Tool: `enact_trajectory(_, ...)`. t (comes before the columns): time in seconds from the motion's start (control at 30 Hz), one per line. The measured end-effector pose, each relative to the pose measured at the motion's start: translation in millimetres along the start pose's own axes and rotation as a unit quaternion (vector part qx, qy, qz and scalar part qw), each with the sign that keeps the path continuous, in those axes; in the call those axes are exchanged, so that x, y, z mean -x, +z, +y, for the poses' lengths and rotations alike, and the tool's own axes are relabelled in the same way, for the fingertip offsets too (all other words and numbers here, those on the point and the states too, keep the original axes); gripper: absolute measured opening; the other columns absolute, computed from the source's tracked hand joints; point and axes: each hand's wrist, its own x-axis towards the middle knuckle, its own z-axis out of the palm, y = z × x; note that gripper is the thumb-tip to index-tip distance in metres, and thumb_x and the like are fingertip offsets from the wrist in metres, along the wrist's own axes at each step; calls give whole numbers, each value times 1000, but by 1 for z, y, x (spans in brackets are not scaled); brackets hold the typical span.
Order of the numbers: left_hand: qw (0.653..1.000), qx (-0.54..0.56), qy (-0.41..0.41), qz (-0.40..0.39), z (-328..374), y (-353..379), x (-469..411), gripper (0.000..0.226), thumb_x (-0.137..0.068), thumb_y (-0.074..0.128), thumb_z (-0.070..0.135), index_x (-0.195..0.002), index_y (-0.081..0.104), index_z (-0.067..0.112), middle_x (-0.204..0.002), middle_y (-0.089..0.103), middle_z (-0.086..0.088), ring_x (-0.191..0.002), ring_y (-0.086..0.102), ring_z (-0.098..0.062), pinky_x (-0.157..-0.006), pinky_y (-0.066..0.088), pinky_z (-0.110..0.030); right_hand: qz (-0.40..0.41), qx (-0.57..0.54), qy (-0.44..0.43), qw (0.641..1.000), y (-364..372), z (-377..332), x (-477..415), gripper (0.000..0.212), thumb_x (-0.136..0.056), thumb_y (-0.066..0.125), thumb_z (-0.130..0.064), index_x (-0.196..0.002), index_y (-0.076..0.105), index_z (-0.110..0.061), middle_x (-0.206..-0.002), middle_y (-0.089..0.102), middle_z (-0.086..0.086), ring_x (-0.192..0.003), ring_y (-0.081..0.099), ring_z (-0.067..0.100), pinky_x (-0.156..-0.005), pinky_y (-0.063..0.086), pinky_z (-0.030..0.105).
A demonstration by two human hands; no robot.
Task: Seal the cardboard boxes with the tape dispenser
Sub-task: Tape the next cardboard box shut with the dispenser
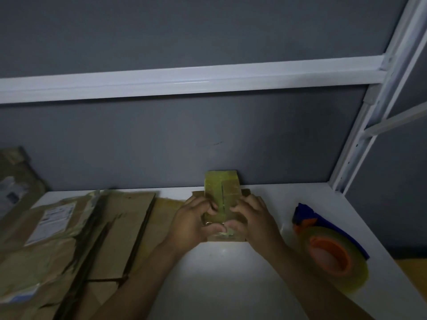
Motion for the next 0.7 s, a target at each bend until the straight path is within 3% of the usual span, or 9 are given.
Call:
enact_trajectory(0.1,999,26,3,-20,-6,-5,5,47,-65,69,62,-89,69,21,-100,61,25,-98,52,5,-81,38,-4,3,-17,-50,999,-1,6,8,46,-83,51,-51,-104,68,-15,-118,58,2,-111,43,10,-82,49,26)
enact_trajectory(0.17,998,54,17,-39,-10,-9,8,40,-71,71,56,-97,67,26,-108,59,29,-109,52,7,-91,40,-8,-26,-33,-66,997,-5,12,11,45,-85,57,-41,-120,64,-13,-132,53,1,-124,39,7,-96,46,32)
enact_trajectory(0.23,996,72,26,-56,-13,-13,11,39,-77,69,55,-108,65,31,-117,61,23,-118,52,5,-99,42,-15,-55,-31,-80,995,-9,19,14,46,-86,63,-25,-130,58,-13,-140,47,1,-131,29,2,-107,36,32)
enact_trajectory(0.33,993,76,58,-65,-9,-17,15,43,-85,62,55,-115,69,24,-123,63,15,-123,51,2,-104,41,-19,-59,-43,-116,991,-8,30,14,53,-78,69,-5,-129,56,-5,-140,47,7,-133,26,3,-108,32,24)
enact_trajectory(0.43,992,85,27,-90,3,-27,10,55,-83,53,69,-113,70,27,-126,61,21,-123,49,4,-106,40,-23,-78,-143,-88,983,-17,33,14,47,-79,63,-5,-124,55,2,-134,47,4,-135,22,-8,-108,18,5)
enact_trajectory(0.53,998,-26,-48,-36,4,-29,-10,72,-80,42,77,-134,55,31,-145,31,21,-136,27,-3,-114,23,-29,-83,-211,-74,971,-33,35,10,36,-89,61,-20,-120,57,-3,-129,52,-5,-132,29,-15,-107,26,8)
enact_trajectory(0.6,991,-40,-118,-48,2,-26,-21,72,-86,48,69,-146,38,31,-148,17,16,-141,11,-6,-114,10,-24,-64,-190,-92,975,-40,39,7,44,-95,52,-38,-118,60,-1,-132,54,-9,-133,32,-11,-109,27,12)
enact_trajectory(0.7,976,31,-196,-93,3,-17,-26,70,-86,55,57,-146,38,27,-145,32,5,-140,29,-13,-109,17,-16,-23,-102,-125,987,-49,53,4,35,-100,46,-32,-116,64,-7,-130,53,-23,-133,37,-4,-111,23,12)
